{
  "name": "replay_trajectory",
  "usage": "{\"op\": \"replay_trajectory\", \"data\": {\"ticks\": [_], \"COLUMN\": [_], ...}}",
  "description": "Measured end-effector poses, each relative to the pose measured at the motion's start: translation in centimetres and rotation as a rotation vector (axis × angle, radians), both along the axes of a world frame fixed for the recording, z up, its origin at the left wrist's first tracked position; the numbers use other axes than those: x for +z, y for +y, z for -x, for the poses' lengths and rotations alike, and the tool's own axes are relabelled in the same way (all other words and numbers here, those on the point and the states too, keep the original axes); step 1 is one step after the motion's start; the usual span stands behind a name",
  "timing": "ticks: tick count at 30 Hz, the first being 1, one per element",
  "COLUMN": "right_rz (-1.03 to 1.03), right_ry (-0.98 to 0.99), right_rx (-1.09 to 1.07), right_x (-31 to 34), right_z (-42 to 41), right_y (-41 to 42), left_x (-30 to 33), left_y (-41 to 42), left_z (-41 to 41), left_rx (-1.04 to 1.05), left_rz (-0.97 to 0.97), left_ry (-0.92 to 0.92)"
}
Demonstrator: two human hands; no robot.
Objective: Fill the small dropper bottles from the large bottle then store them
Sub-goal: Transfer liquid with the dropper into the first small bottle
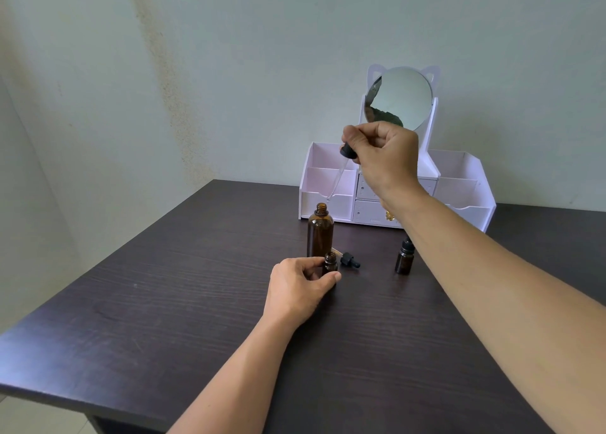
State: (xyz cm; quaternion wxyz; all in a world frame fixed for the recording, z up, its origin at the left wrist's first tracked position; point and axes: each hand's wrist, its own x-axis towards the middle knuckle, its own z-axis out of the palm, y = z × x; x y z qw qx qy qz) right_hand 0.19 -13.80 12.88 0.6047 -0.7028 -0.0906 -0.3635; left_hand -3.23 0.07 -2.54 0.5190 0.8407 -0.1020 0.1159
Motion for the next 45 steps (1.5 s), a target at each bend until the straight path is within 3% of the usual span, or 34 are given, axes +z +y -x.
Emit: {"op": "replay_trajectory", "data": {"ticks": [8, 16, 32, 39, 45], "right_rz": [0.053, 0.258, 0.517, 0.697, 0.746], "right_ry": [0.079, 0.214, 0.373, 0.353, 0.315], "right_rx": [0.029, 0.081, 0.079, -0.048, 0.039], "right_x": [-2.2, -5.1, -4.5, -4.1, -3.6], "right_z": [-1.8, -2.0, -1.5, -1.3, -1.3], "right_y": [0.8, 1.2, 0.4, 0.2, 0.5], "left_x": [0.0, 0.2, 0.2, 0.2, 0.1], "left_y": [0.0, 0.0, 0.1, 0.2, 0.2], "left_z": [0.0, 0.1, 0.0, 0.0, -0.2], "left_rx": [0.004, 0.003, 0.011, 0.006, 0.001], "left_rz": [-0.015, -0.008, -0.017, -0.028, -0.023], "left_ry": [-0.004, 0.001, 0.007, 0.014, 0.012]}}
